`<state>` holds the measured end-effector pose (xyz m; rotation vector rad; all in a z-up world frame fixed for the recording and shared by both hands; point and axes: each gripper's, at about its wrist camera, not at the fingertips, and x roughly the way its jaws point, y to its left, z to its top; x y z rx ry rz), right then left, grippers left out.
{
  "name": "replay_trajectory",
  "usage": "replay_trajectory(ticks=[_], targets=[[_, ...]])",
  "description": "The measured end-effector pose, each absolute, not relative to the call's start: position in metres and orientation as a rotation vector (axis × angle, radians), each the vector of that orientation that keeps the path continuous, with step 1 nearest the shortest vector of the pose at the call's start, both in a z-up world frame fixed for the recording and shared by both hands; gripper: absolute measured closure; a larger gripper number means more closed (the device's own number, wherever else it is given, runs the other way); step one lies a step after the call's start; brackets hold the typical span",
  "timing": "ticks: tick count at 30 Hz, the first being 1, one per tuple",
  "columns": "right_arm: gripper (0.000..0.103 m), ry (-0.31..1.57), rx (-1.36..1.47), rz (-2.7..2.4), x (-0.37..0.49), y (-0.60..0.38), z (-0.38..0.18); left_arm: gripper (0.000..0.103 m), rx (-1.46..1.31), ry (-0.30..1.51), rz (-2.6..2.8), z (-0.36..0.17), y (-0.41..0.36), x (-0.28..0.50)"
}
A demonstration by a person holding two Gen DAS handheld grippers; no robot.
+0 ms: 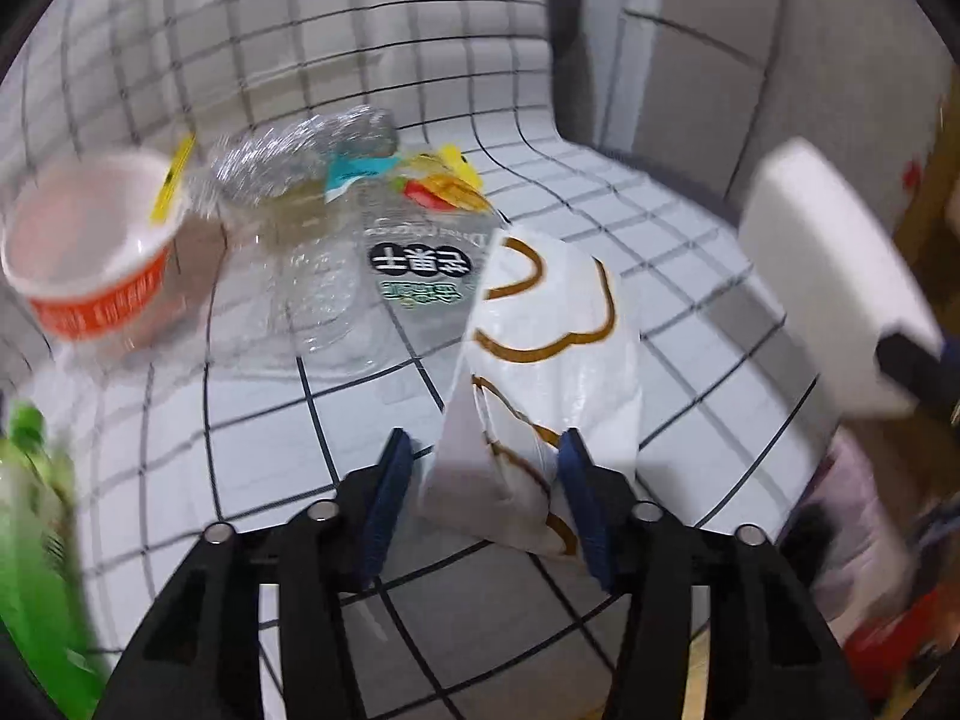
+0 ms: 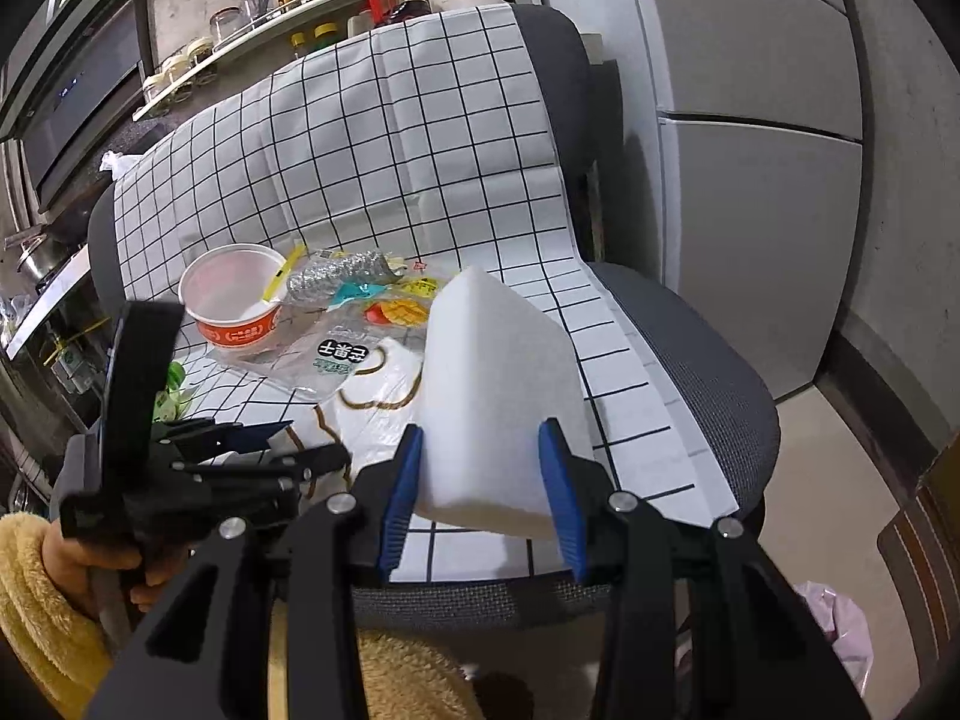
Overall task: Collect trash
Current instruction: 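Carry the sponge to the pink bin and open the right gripper while the left carries the wrapper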
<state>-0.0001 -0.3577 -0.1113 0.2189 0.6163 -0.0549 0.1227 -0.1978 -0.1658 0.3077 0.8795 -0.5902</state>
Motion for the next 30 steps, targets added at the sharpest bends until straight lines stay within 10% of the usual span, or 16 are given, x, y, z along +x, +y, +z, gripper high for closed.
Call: replay_trajectory(ticks=[7, 30], targets=[[0.064, 0.608, 0.212, -0.066, -0.003, -0.359, -0.107, 0.097, 0.271, 0.804, -0.637, -0.156, -0.195, 0.114], [0.061, 0.546, 0.294, -0.502, -0.184, -0.435, -0.110, 0.099, 0.014, 0.621, -1.153, -0.092, -0.259, -0.039]])
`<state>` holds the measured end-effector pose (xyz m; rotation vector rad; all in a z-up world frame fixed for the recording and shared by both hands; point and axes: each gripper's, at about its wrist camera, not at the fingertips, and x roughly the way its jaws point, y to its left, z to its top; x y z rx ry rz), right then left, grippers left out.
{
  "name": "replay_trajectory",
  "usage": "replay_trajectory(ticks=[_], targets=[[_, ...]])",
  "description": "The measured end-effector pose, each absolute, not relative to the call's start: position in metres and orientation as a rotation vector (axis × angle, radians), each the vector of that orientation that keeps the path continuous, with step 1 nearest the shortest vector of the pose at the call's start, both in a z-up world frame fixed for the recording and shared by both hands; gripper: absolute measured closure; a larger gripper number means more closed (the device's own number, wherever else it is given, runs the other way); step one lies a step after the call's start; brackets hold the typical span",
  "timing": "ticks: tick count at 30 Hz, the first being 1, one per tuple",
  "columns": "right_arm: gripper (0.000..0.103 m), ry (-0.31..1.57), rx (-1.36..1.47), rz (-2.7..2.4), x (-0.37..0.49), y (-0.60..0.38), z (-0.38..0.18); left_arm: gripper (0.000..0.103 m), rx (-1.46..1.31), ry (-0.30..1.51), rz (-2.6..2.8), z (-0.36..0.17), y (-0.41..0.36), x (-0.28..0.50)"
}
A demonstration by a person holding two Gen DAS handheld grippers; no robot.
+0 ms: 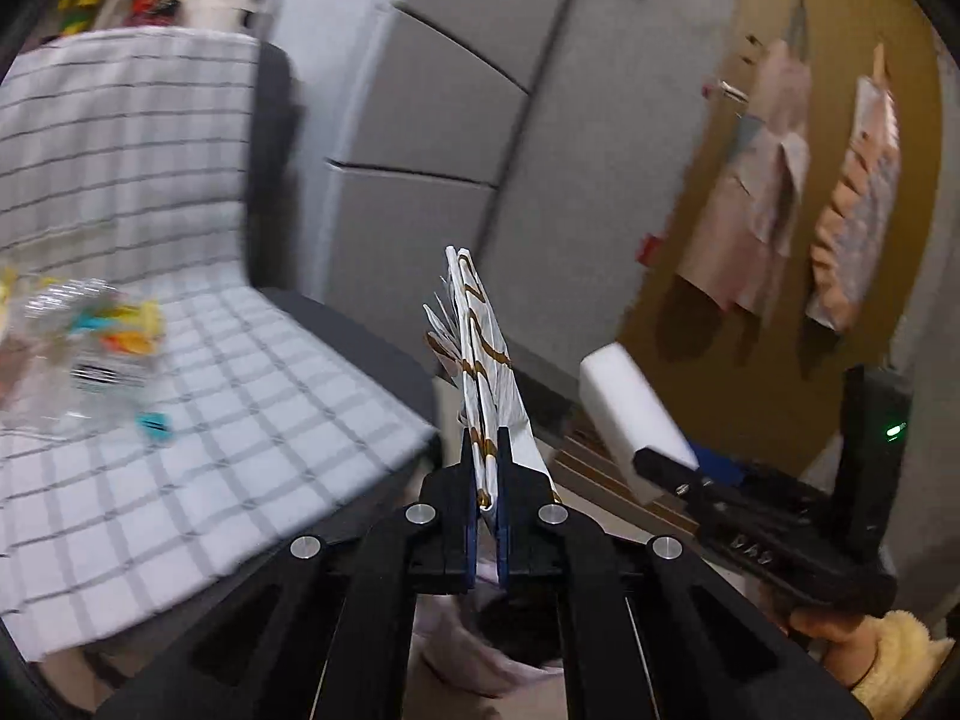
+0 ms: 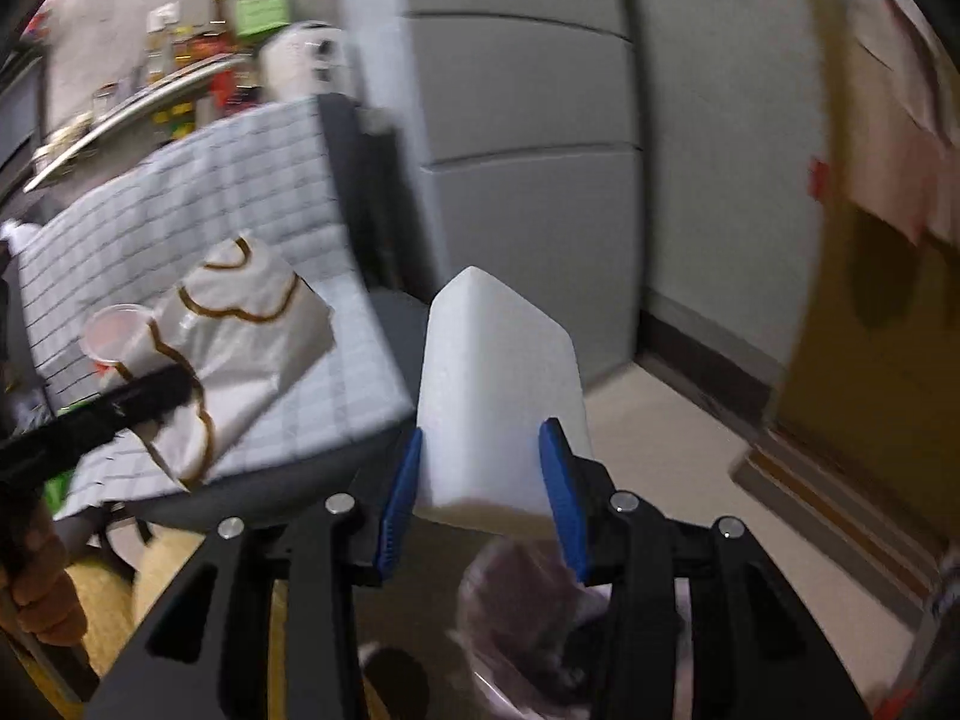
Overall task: Collect trash
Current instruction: 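Carry the sponge to the pink bin and open the right gripper while the left carries the wrapper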
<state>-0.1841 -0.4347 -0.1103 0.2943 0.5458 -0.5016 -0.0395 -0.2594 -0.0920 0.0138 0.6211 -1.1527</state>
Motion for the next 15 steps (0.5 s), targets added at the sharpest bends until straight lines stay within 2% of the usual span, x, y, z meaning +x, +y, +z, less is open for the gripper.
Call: replay_trajectory(ticks=[4, 5, 6, 11, 15], targets=[[0.057, 0.589, 0.432, -0.538, -0.200, -0.463, -0.144, 0.099, 0.056, 0.659, -1.189, -0.101, -0.286, -0.055], [0.051, 0.599, 0.453, -0.544, -0.201, -0.470, -0.151, 0.099, 0.064, 0.668, -1.192, -0.104, -0.290, -0.057], [0.049, 0.606, 0.467, -0.544, -0.201, -0.474, -0.156, 0.099, 0.070, 0.676, -1.194, -0.107, -0.293, -0.058], [0.049, 0.603, 0.514, -0.563, -0.204, -0.490, -0.171, 0.098, 0.103, 0.711, -1.193, -0.120, -0.308, -0.058], [0.049, 0.543, 0.520, -0.591, -0.215, -0.497, -0.162, 0.098, 0.125, 0.735, -1.220, -0.131, -0.325, -0.060]])
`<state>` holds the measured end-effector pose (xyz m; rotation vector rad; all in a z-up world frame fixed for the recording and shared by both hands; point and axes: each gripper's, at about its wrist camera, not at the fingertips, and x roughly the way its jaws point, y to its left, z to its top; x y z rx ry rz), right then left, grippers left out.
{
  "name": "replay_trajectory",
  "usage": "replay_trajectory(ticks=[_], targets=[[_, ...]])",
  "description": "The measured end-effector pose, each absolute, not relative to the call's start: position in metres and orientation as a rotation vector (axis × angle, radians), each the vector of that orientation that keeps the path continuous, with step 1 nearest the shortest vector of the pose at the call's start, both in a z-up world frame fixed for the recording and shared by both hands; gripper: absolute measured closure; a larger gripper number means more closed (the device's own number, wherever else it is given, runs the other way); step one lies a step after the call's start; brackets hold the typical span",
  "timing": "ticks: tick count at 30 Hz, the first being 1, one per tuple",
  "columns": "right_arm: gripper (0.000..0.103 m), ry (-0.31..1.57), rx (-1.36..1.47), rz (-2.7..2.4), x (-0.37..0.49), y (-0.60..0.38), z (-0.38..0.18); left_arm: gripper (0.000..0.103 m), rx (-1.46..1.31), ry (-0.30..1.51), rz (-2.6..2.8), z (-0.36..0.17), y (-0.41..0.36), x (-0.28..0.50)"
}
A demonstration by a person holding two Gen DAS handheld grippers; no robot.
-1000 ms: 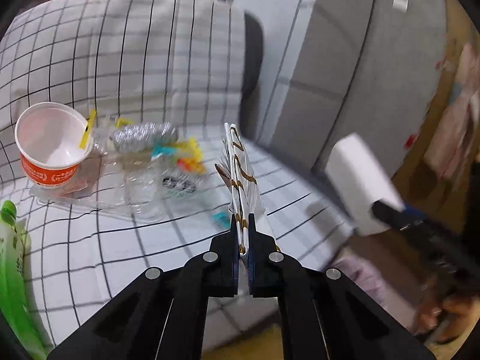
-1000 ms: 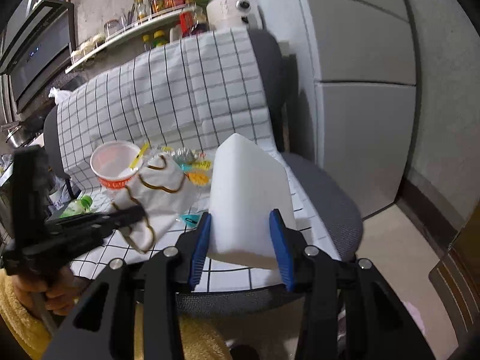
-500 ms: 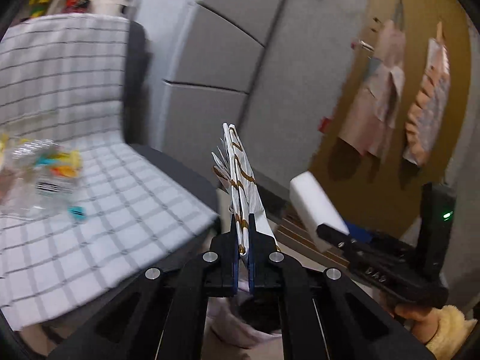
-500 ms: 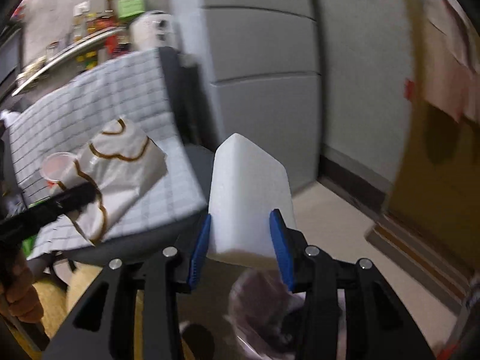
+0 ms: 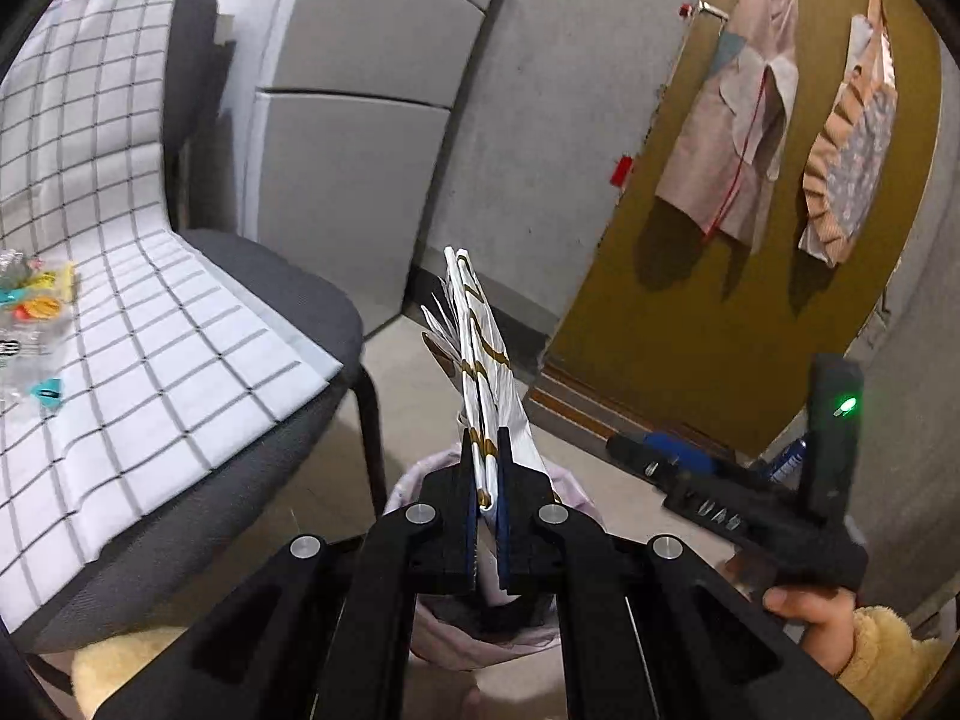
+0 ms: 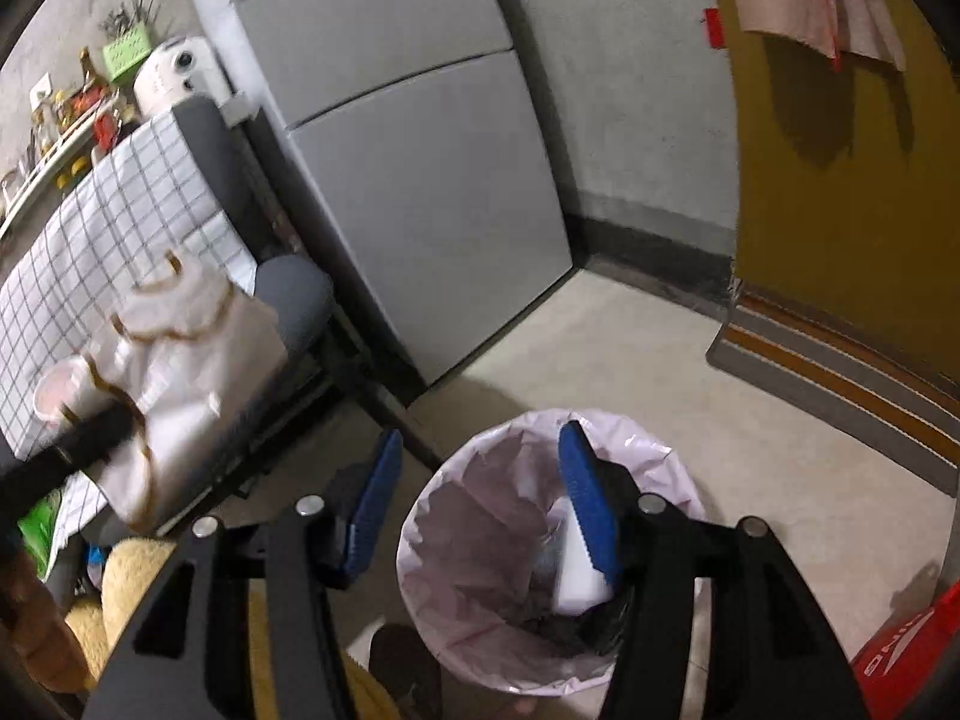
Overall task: Collect trash
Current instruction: 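Carry the sponge to the pink bin and open the right gripper while the left carries the wrapper, then lower the striped wrapper into the pink bin and open the left gripper, then bring both tools back over the chair seat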
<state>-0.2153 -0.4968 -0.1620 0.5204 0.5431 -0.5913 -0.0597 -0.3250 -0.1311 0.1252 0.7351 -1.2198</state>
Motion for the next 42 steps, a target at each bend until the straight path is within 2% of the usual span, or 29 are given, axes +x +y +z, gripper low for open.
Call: replay_trajectory(ticks=[5, 9, 11, 13, 24, 31, 42], targets=[[0.049, 0.447, 0.472, -0.644, -0.236, -0.503, -0.135, 0.098, 0.182, 0.704, -1.287, -0.141, -0.356, -0.078], [0.049, 0.404, 0.479, -0.662, -0.246, -0.511, -0.124, 0.092, 0.230, 0.712, -1.297, -0.153, -0.379, -0.086], [0.049, 0.396, 0.482, -0.664, -0.248, -0.514, -0.123, 0.074, 0.253, 0.725, -1.275, -0.159, -0.388, -0.085], [0.049, 0.396, 0.486, -0.660, -0.249, -0.514, -0.124, 0.066, 0.250, 0.744, -1.268, -0.164, -0.392, -0.081], [0.049, 0.415, 0.450, -0.592, -0.223, -0.489, -0.112, 0.066, 0.192, 0.711, -1.154, -0.137, -0.339, -0.053], [0.049, 0.399, 0.361, -0.505, -0.185, -0.450, -0.083, 0.065, 0.152, 0.627, -1.003, -0.109, -0.270, -0.041], [0.049, 0.471, 0.218, -0.269, -0.091, -0.369, -0.062, 0.062, 0.046, 0.627, -0.746, -0.091, -0.150, 0.007]])
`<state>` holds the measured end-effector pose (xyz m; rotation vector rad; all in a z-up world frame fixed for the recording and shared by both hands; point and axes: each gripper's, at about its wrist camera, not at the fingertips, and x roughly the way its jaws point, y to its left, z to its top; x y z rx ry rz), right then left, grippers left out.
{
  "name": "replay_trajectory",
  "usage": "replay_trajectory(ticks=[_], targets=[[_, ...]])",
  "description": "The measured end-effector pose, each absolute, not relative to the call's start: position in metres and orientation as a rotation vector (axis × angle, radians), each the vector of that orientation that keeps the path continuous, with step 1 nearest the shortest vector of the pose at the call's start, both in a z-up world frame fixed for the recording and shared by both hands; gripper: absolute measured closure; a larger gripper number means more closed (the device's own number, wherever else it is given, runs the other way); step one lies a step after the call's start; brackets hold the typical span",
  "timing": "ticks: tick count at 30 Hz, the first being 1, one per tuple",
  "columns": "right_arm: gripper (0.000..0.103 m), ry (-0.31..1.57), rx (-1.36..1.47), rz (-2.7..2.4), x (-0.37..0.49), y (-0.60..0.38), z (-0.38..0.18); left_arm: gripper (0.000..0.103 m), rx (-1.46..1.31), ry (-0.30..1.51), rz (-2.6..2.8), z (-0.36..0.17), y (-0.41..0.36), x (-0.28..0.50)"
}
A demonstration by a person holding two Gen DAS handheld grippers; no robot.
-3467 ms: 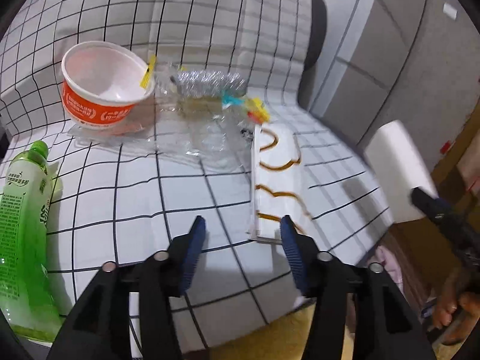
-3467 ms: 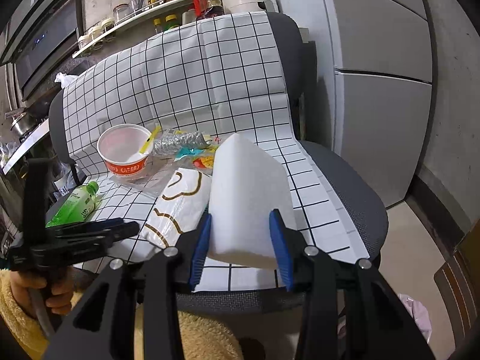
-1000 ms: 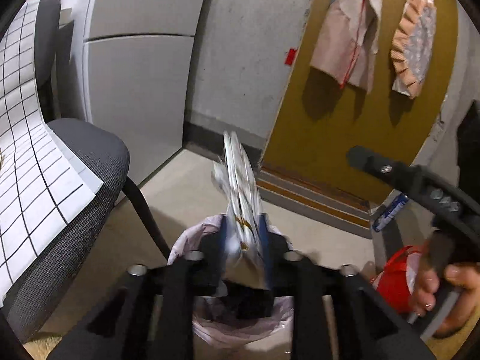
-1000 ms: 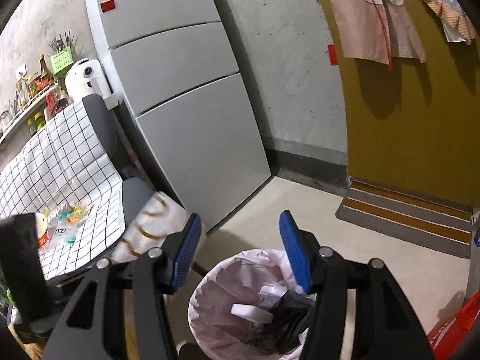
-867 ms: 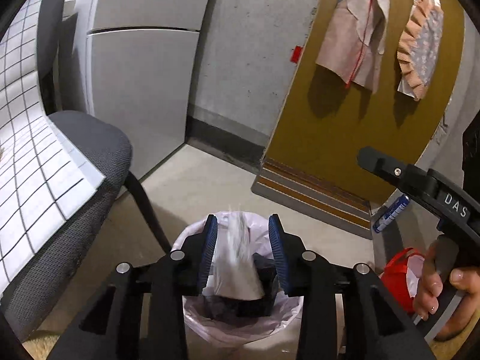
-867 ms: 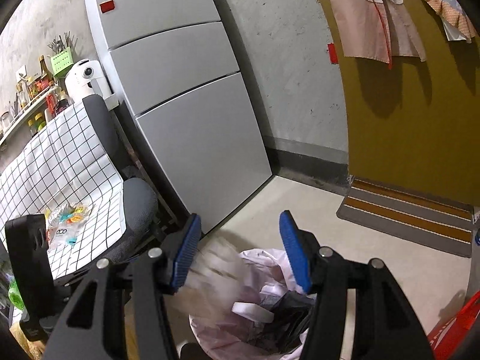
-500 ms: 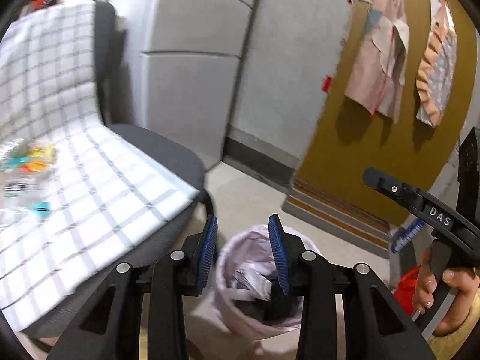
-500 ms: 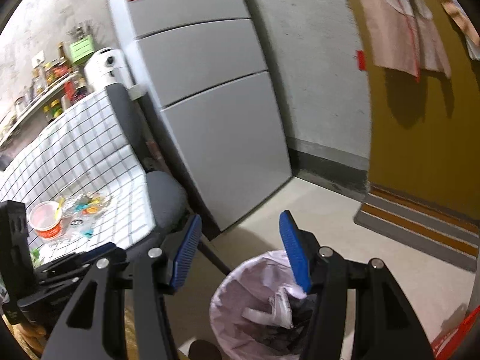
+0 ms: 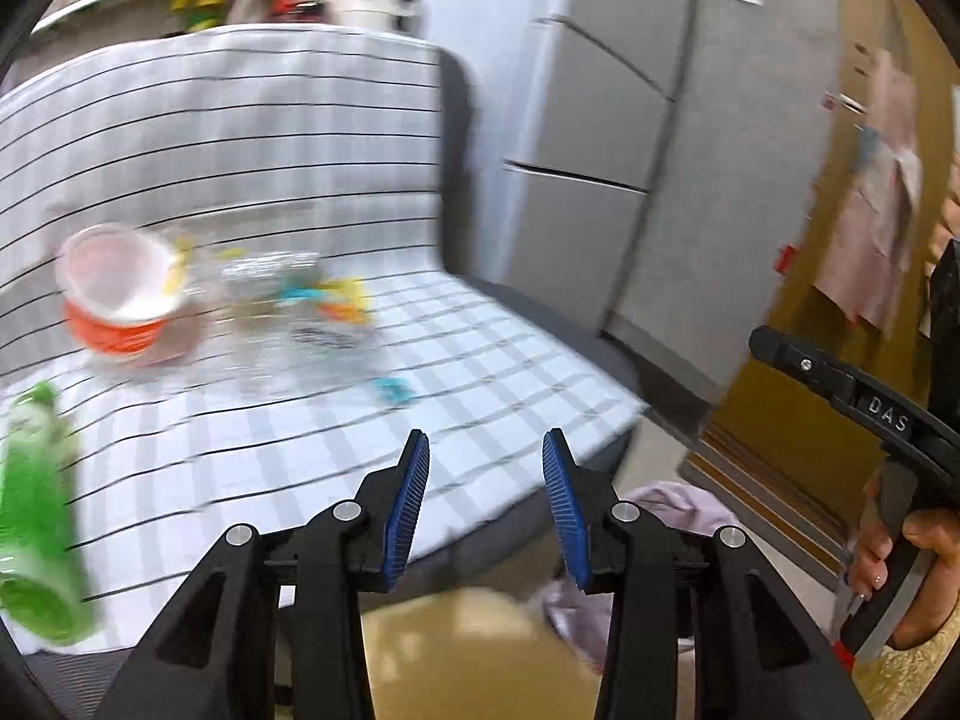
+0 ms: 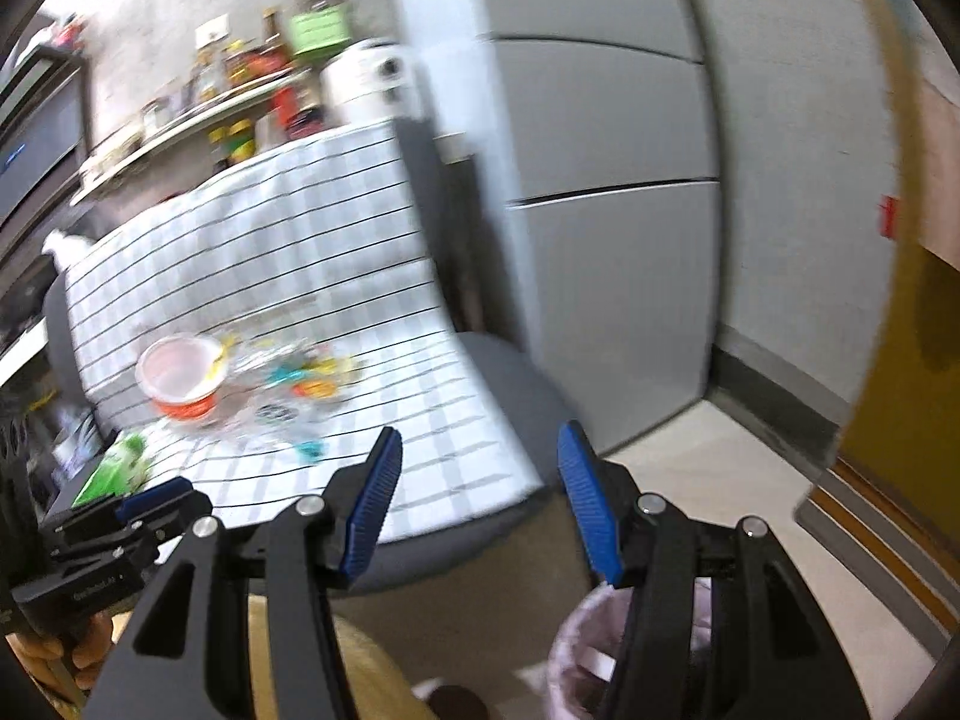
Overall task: Collect trash
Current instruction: 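Bring both tools back over the chair seat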
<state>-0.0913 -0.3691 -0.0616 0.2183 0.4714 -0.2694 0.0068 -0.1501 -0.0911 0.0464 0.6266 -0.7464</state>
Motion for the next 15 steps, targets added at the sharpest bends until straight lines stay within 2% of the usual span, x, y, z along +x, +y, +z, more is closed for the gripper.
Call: replay_trajectory(ticks=[3, 4, 9, 11, 15], targets=[[0.048, 0.493, 0.163, -0.182, -0.054, -0.340, -0.059, 0.062, 0.017, 0.618, -0.643, -0.087, -0.116, 0.024], [0.044, 0.495, 0.154, -0.156, -0.043, -0.333, -0.058, 0.062, 0.004, 0.616, -0.614, -0.085, -0.105, 0.030], [0.043, 0.532, 0.102, -0.045, 0.013, -0.301, -0.063, 0.061, -0.035, 0.588, -0.437, -0.077, -0.053, 0.057], [0.035, 0.576, 0.078, 0.006, 0.044, -0.288, -0.072, 0.055, -0.047, 0.585, -0.398, -0.075, -0.038, 0.064], [0.035, 0.673, -0.018, 0.032, 0.088, -0.263, -0.097, 0.054, -0.080, 0.586, -0.365, -0.076, -0.022, 0.076]])
